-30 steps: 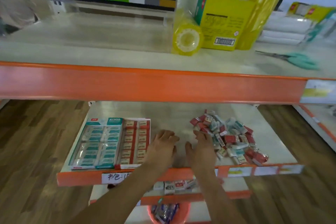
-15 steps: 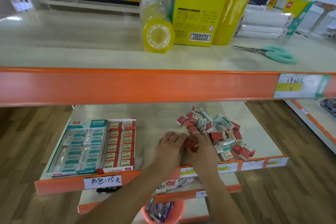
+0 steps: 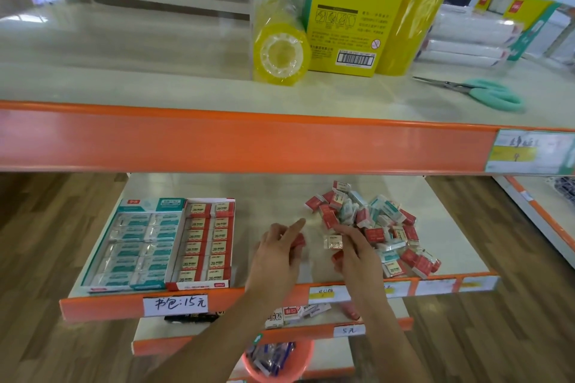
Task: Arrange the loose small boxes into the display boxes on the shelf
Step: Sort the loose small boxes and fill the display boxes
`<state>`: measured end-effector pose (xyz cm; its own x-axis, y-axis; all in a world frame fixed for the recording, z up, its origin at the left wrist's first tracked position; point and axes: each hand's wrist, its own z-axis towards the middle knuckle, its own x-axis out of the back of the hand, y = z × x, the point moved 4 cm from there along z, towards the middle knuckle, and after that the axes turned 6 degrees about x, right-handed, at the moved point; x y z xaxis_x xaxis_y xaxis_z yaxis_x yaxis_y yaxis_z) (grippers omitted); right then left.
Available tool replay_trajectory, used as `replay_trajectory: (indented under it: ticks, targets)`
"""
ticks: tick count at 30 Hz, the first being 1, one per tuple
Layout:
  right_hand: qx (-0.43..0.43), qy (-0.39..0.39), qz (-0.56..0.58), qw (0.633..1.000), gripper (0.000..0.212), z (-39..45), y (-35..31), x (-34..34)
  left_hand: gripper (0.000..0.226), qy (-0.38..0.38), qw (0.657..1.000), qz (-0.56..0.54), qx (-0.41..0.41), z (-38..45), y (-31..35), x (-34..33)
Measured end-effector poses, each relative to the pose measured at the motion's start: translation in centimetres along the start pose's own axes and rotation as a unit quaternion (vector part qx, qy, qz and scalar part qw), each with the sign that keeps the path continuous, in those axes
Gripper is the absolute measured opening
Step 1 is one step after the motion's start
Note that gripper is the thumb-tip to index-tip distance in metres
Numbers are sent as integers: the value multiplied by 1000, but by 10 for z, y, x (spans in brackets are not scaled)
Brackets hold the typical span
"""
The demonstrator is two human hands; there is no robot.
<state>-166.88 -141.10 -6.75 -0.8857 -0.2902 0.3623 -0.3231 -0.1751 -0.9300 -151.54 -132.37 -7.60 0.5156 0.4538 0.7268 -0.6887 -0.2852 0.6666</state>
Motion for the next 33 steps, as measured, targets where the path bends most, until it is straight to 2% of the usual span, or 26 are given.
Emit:
replay_trajectory:
  ticks: [3,8,12,17,21,24,28,33]
  targets:
    - [-10,-14,14,1000,41,1,6,1,48,0,998,-63,-12,1,0,4]
    - [3,-48,-9,999,34,1,8,3,35,-10,990,-137,9,0,2,9]
    - [41,-71,-65,995,43,-1,7,5,35,-21,994,-95,40,-3,0,7]
    - [84,-64,-94,990,30,-5,1,3,30,-2,999,-33,36,-3,1,7]
    - [86,-48,-101,990,26,-8,-4,2,35,3,999,-45,23,-4,2,8]
    - [112,-30,-163,980,28,-8,-11,1,32,-6,999,-47,24,-4,1,9]
    - [140,-50,-227,962,30,-10,-18,-9,35,-42,997,-53,28,-5,1,10]
    - [184,-61,-250,949,29,-9,-30,-28,39,5,999,-48,-11,-3,2,38]
